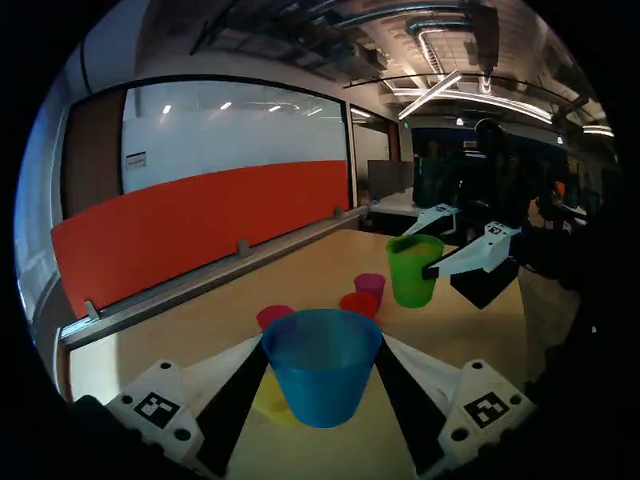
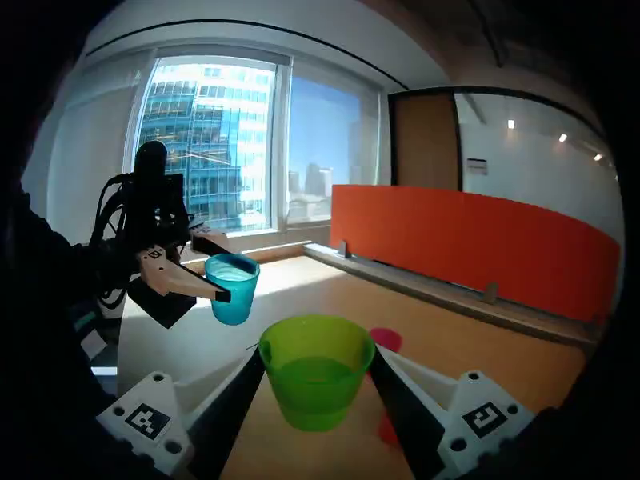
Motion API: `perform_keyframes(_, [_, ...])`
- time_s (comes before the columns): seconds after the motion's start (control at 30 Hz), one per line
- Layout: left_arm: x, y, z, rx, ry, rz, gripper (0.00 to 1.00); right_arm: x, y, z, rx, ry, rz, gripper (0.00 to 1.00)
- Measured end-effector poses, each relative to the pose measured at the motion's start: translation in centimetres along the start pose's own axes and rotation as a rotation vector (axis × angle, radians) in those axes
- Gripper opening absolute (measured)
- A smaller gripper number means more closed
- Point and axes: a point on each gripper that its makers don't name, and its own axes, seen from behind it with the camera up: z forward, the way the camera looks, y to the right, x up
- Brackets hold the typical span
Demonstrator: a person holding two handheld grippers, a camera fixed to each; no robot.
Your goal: Pour water
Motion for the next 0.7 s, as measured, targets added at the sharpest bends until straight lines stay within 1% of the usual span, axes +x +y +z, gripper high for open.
perform_keyframes(0.17, [-1.4, 1.0, 0.5, -0.024, -0.037, 0.009, 0.88, -1.3, 0.3, 0.0, 0.001, -0.037, -0.009, 0.91])
perform_keyframes(0.37, [-2.9, 2.0, 1.0, -0.049, -0.083, 0.022, 0.88, -2.7, -0.1, 0.0, 0.016, -0.083, -0.025, 0.91])
perform_keyframes(0.7, [-5.5, 3.7, 1.5, -0.101, -0.151, 0.043, 0.88, -5.1, 0.0, 0.1, 0.027, -0.159, -0.041, 0.91])
